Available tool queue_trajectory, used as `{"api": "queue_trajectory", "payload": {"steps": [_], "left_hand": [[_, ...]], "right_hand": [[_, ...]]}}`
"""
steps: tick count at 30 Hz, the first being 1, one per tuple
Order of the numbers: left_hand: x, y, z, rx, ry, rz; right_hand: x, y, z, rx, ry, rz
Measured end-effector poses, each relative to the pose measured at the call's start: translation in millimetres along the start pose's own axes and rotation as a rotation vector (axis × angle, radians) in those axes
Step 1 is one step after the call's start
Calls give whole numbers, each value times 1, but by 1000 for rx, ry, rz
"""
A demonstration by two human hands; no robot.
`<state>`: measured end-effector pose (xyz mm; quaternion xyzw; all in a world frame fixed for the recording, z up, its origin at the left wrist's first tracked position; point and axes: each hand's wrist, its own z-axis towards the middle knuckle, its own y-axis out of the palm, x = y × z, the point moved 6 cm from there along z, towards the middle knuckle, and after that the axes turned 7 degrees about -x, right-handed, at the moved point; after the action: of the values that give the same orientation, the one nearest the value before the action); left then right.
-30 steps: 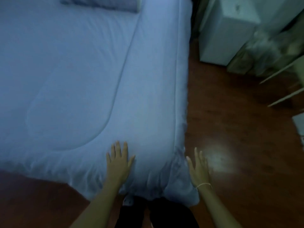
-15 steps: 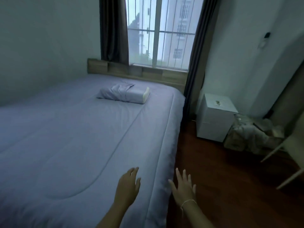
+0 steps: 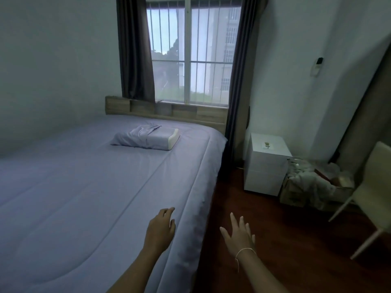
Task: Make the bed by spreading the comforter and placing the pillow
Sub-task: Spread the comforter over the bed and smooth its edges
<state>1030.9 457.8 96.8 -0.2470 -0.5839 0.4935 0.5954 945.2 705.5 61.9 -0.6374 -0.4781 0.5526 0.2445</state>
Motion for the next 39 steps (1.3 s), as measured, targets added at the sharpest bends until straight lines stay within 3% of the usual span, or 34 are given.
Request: {"api": "queue_trajectory", "payload": {"steps": [9,14,24,39], "left_hand": [[30,28,150,-11,-7,-13],[30,45,279,-57,-48,-40],[51,92,494,21,-12,27],[47,186,839,26,-211,83]], "right_hand": [[-13,-57,132,-23,-76,-23],[-39,-104,250,-16,-130,-55],[-71,-190,463,95,-219,-39],[-87,-271,849,-16,-254,-36]]}}
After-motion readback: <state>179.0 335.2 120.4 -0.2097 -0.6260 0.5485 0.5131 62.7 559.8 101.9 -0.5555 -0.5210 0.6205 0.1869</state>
